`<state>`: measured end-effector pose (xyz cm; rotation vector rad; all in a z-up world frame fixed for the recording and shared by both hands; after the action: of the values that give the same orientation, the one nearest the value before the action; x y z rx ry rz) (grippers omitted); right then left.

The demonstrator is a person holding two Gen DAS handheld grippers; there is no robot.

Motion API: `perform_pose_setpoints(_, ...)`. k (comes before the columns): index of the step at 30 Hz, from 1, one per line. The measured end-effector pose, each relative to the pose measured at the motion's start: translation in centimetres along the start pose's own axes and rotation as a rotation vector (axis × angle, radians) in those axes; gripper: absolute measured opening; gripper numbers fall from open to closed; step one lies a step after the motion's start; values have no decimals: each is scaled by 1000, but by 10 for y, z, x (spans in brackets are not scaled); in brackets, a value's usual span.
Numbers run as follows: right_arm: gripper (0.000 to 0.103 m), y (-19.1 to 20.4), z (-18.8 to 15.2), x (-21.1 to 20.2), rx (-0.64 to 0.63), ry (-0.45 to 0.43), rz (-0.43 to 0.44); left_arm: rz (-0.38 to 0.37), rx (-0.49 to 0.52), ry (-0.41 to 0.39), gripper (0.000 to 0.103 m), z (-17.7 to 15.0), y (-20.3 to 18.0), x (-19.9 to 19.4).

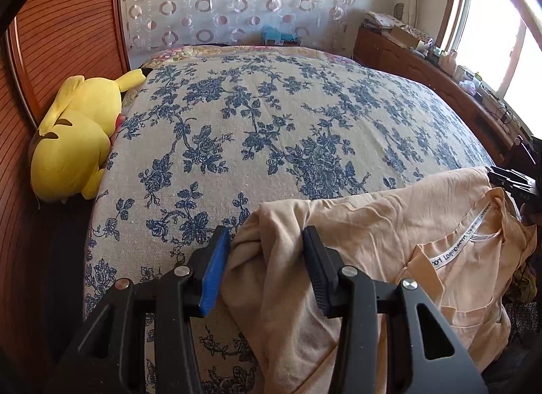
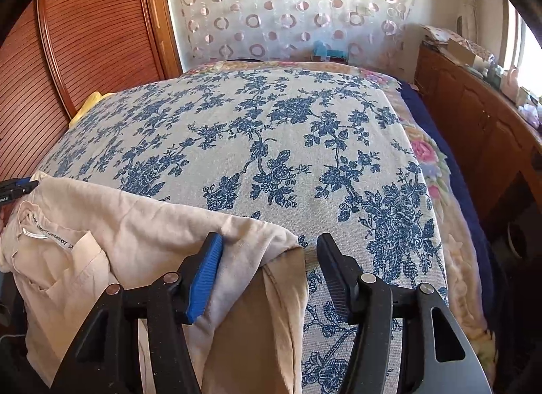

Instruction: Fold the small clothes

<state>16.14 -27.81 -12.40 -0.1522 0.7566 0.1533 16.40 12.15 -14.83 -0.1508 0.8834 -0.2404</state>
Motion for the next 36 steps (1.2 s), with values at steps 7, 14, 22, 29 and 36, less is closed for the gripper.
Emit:
perform_pose_setpoints(7, 46, 10, -1, 0, -60, 2, 19, -3, -12, -5, 46, 1, 1, 0)
perform_pose_setpoints(14, 11, 23, -4, -5, -88, 19, 87, -32, 6, 13, 23, -1, -8, 0)
perform_pose_setpoints(22, 9, 27, -6, -52, -49, -64, 171, -162, -9, -51, 10, 1, -33, -37)
perform_pose_setpoints(29, 9, 11, 17, -172, -6, -287, 250, -287, 65, -237, 10, 22, -82, -145)
perform_pose_setpoints(36, 9, -6, 43, -280, -46, -478, 243, -344, 94, -443, 10, 55, -101, -245)
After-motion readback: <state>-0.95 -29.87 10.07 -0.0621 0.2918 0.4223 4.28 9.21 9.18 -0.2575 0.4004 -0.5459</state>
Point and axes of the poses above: each gripper's, at about its wrist camera, not at the fingertips, and x roughly the way its jaws point, y to its left, z to its top, the point moved 6 cm from there along x, roughly the way its jaws point, and after that the axes turned 9 degrees about -z, right-handed, at the moved point
